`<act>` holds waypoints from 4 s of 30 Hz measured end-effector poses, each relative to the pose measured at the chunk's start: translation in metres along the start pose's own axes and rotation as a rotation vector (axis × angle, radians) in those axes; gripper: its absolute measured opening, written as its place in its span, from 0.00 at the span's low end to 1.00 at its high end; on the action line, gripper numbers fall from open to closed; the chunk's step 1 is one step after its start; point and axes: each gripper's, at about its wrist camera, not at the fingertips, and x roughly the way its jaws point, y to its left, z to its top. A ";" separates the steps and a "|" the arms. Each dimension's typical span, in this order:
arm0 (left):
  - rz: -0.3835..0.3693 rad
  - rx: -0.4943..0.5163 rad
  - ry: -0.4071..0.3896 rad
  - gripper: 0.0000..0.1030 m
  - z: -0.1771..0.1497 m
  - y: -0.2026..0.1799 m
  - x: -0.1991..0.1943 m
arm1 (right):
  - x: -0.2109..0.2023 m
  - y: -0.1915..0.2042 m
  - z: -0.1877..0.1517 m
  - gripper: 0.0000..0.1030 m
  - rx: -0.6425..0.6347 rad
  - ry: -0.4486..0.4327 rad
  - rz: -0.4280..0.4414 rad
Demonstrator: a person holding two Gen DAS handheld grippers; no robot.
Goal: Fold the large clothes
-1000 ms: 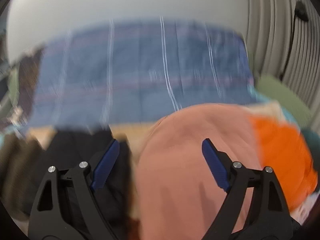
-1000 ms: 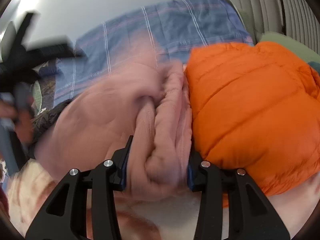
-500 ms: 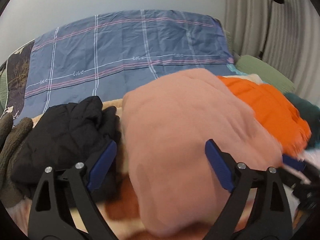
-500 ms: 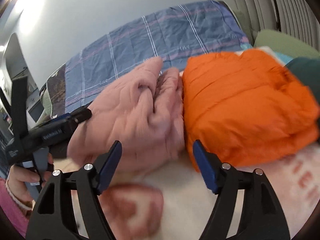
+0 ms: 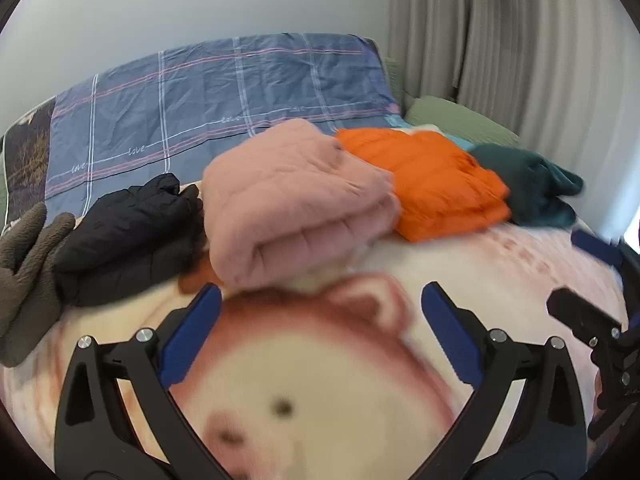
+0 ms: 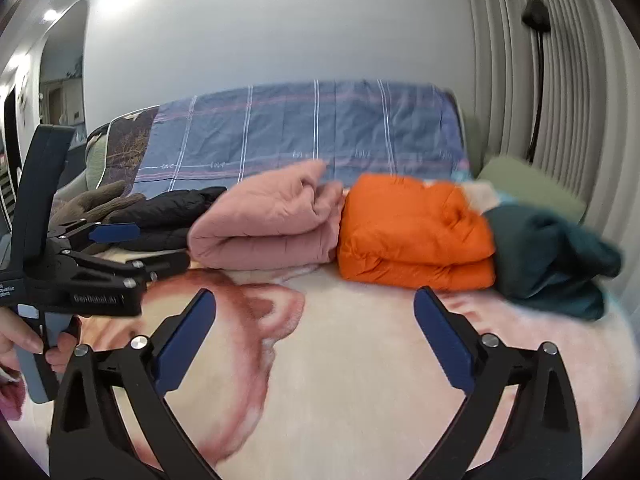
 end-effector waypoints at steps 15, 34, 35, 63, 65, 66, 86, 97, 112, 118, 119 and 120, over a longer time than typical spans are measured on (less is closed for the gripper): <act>0.171 0.042 -0.205 0.98 -0.063 -0.041 -0.167 | -0.140 0.031 -0.020 0.99 -0.043 -0.207 -0.137; 0.181 0.020 -0.252 0.98 -0.113 -0.090 -0.220 | -0.172 0.023 -0.079 0.99 0.040 -0.170 -0.218; 0.184 0.021 -0.255 0.98 -0.115 -0.091 -0.221 | -0.173 0.024 -0.079 0.99 0.043 -0.166 -0.217; 0.223 -0.018 -0.242 0.98 -0.139 -0.088 -0.225 | -0.168 0.031 -0.069 0.99 0.079 -0.137 -0.176; 0.226 -0.018 -0.242 0.98 -0.139 -0.088 -0.225 | -0.166 0.032 -0.069 0.99 0.080 -0.132 -0.174; 0.228 -0.018 -0.241 0.98 -0.139 -0.088 -0.224 | -0.166 0.032 -0.070 0.99 0.080 -0.130 -0.174; 0.227 -0.008 -0.220 0.98 -0.143 -0.085 -0.216 | -0.160 0.029 -0.072 0.99 0.090 -0.112 -0.174; 0.230 -0.011 -0.213 0.98 -0.144 -0.080 -0.215 | -0.157 0.028 -0.074 0.99 0.089 -0.105 -0.176; 0.229 -0.012 -0.204 0.98 -0.146 -0.077 -0.213 | -0.156 0.028 -0.075 0.99 0.088 -0.099 -0.174; 0.230 -0.012 -0.204 0.98 -0.147 -0.075 -0.212 | -0.155 0.027 -0.076 0.99 0.086 -0.096 -0.174; 0.230 -0.012 -0.203 0.98 -0.147 -0.075 -0.212 | -0.155 0.027 -0.076 0.99 0.086 -0.095 -0.174; 0.230 -0.012 -0.203 0.98 -0.147 -0.075 -0.212 | -0.155 0.027 -0.076 0.99 0.086 -0.095 -0.173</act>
